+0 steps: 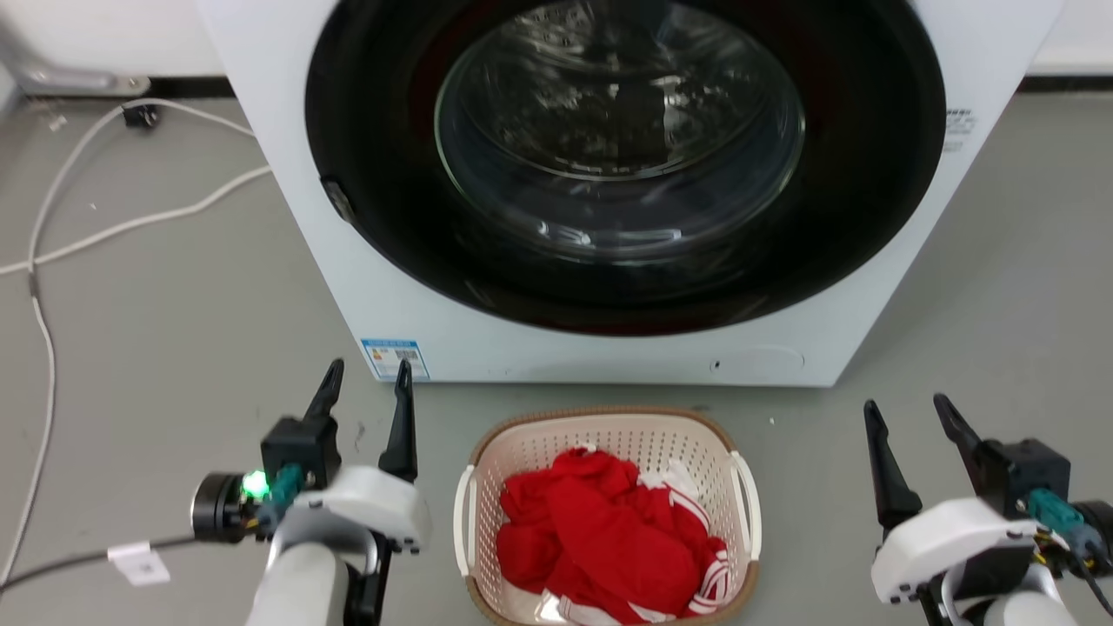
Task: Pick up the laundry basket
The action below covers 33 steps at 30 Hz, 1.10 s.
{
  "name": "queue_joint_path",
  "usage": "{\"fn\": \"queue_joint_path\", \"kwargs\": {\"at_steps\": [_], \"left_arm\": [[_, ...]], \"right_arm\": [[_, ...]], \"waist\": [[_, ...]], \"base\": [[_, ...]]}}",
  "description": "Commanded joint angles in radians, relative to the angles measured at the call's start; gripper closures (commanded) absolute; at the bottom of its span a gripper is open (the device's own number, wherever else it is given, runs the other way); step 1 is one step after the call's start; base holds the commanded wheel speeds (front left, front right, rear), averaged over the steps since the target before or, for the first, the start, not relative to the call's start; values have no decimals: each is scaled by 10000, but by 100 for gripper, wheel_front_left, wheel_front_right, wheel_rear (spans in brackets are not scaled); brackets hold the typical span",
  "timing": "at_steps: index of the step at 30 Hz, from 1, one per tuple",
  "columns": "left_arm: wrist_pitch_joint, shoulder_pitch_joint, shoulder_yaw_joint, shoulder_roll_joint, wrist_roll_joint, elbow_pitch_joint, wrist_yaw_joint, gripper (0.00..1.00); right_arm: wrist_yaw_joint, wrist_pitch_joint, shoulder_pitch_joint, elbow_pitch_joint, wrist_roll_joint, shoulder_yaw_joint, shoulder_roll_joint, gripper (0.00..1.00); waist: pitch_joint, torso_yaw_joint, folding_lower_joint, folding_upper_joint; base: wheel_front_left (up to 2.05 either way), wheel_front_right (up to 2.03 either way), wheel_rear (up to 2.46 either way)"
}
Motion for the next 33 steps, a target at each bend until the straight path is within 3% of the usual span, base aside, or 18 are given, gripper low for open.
{"fn": "queue_joint_path", "kwargs": {"at_steps": [1, 12, 20, 28, 33], "left_arm": [[99, -397, 59, 87, -97, 235, -90, 0], [1265, -2535, 222, 483, -787, 2667, -666, 0], [1840, -4081, 111, 790, -1233, 4720, -1018, 0], [2695, -5482, -416, 898, -1720, 6494, -1190, 0], [3613, -6099, -1262, 1006, -2408, 7030, -1203, 0]], "right_arm": [[-7, 88, -311, 153, 8, 11, 16, 0], [-7, 762, -2403, 2242, 274, 359, 15, 0], [-7, 1219, -4198, 4411, 410, 844, 19, 0], [-7, 1901, -6001, 6709, 1139, 1738, 15, 0], [-7, 2347, -6968, 7969, 1644, 2358, 16, 0]], "waist": [[346, -80, 0, 0], [2109, -457, 0, 0], [3577, -663, 0, 0], [4911, -733, 0, 0], [5500, -807, 0, 0]], "base": [[0, 0, 0], [0, 0, 0], [0, 0, 0], [0, 0, 0], [0, 0, 0]]}}
